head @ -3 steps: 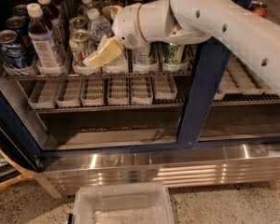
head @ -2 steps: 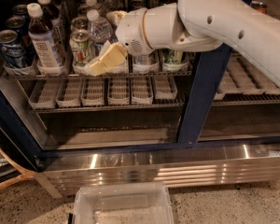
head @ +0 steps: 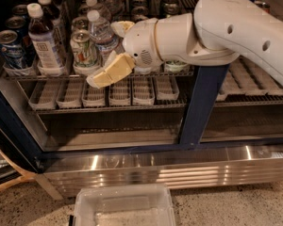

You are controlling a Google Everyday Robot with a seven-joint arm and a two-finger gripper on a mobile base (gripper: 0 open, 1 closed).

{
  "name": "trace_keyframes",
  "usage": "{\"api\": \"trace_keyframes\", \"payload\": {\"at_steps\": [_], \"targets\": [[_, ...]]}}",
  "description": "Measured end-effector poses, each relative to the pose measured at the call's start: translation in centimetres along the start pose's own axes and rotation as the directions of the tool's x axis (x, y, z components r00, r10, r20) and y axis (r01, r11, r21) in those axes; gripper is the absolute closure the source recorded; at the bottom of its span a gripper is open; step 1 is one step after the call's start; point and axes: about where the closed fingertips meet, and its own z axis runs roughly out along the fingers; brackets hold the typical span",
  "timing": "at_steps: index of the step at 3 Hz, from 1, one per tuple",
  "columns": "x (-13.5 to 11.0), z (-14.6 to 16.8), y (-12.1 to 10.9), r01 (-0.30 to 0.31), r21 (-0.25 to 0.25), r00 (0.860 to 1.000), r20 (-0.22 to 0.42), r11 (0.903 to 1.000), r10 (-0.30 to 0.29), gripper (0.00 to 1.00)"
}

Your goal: Pick water bottle from top shelf of fridge

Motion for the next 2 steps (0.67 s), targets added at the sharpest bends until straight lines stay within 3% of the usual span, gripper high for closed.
{"api": "trace_keyframes", "payload": {"at_steps": [1,2], "targets": [[0.4,1.3,-0.5,-0.028,-0.083,0.998,0.062,0.9962,0.033,0.00],[0.7,2.4,-2.4,-0.023,-0.097,0.996,0.078,0.9951,0.031,0.00]]}}
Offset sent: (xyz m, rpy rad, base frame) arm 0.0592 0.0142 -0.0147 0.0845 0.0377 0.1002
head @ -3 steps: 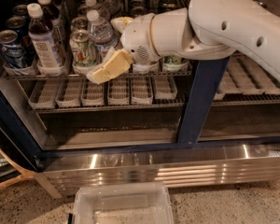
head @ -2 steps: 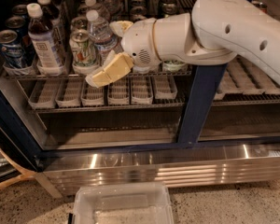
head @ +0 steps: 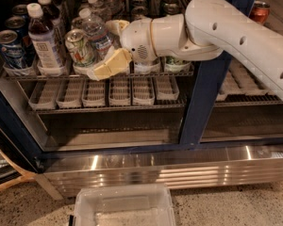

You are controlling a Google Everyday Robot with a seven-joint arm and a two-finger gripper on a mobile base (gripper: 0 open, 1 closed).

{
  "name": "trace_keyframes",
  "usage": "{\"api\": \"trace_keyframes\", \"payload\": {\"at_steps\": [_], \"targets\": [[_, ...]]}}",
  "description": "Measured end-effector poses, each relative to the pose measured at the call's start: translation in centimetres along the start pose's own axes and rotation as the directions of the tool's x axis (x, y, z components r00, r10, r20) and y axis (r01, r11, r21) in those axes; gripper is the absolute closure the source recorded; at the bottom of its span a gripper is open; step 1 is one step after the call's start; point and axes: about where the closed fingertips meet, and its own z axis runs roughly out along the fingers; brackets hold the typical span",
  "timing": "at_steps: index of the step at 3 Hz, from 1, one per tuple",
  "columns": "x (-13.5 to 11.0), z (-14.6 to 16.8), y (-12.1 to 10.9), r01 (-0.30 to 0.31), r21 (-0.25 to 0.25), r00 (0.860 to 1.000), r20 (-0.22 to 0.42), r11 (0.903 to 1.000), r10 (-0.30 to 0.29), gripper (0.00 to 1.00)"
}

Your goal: Pick water bottle from top shelf of fridge

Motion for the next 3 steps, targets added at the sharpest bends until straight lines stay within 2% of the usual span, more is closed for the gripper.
{"api": "trace_keyframes", "payload": {"at_steps": [1,2,3], "targets": [[0.3,0.7,-1.9,0.022,0.014,1.000,-0.021,0.9997,-0.022,0.00],[0.7,1.5,-3.1,0.063,0.020,0.995,-0.076,0.9978,-0.061,0.00],[1.2,2.4,-3.7,0.092,0.005,0.988,-0.122,0.9958,-0.090,0.00]]}}
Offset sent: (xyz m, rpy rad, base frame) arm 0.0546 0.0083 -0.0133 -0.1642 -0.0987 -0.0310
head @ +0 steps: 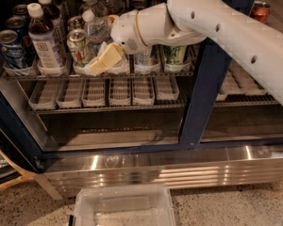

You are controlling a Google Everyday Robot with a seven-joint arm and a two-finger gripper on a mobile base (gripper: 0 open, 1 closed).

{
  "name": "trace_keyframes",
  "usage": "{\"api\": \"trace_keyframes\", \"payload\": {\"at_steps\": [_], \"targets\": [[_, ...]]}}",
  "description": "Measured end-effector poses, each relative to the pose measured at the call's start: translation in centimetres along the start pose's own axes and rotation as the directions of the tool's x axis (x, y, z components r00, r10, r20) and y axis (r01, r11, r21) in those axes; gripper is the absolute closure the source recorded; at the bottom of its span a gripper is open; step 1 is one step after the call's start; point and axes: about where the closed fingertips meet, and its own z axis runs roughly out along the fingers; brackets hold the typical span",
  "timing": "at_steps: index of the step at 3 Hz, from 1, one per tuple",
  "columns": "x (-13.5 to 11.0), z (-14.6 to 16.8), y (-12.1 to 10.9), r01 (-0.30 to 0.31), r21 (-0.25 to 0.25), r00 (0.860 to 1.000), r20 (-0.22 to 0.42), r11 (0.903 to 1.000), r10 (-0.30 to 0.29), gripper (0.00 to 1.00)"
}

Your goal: Pick water bottle from top shelf of fridge

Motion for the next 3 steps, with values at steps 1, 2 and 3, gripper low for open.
{"api": "trace_keyframes", "payload": {"at_steps": [1,2,3], "targets": [[0.02,0.93,0.25,0.013,-0.030,1.000,-0.012,0.9995,-0.014,0.19],[-0.04,1.58,0.46,0.012,-0.049,1.000,-0.013,0.9987,-0.013,0.42],[-0.20,1.77,0.52,0.006,-0.054,1.000,-0.009,0.9985,-0.007,0.65]]}}
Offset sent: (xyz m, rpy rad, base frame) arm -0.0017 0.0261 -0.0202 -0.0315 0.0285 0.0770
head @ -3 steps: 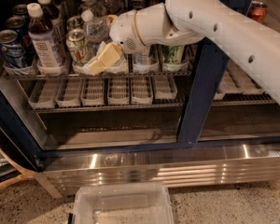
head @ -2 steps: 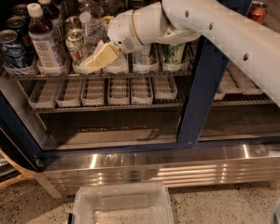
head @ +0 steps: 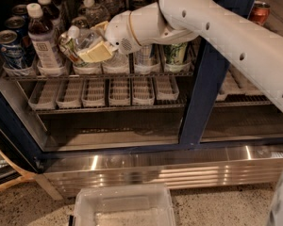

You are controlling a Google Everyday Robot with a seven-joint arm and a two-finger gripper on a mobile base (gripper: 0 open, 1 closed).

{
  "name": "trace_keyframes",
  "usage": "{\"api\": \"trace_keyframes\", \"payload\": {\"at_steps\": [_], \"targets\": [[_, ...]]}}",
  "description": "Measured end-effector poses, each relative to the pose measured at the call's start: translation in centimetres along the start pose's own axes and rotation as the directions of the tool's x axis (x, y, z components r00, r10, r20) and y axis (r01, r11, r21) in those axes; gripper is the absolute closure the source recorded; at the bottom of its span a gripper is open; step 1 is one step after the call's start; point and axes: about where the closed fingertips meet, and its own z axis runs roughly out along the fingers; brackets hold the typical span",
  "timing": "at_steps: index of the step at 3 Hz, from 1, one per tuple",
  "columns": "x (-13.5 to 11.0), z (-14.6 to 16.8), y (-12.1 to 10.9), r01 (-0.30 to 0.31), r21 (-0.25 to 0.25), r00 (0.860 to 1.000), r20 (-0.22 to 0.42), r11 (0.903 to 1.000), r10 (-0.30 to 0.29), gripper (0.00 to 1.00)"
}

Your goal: Pick water bottle from top shelf of fridge

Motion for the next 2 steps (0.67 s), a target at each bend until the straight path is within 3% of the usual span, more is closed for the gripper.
{"api": "trace_keyframes", "payload": {"at_steps": [1,2], "targets": [[-0.02,-0.19,-0.04,-0.017,0.004,1.000,0.010,0.9998,0.017,0.88],[-0.14,-0.24,-0.16,-0.017,0.004,1.000,0.010,0.9998,0.017,1.00]]}}
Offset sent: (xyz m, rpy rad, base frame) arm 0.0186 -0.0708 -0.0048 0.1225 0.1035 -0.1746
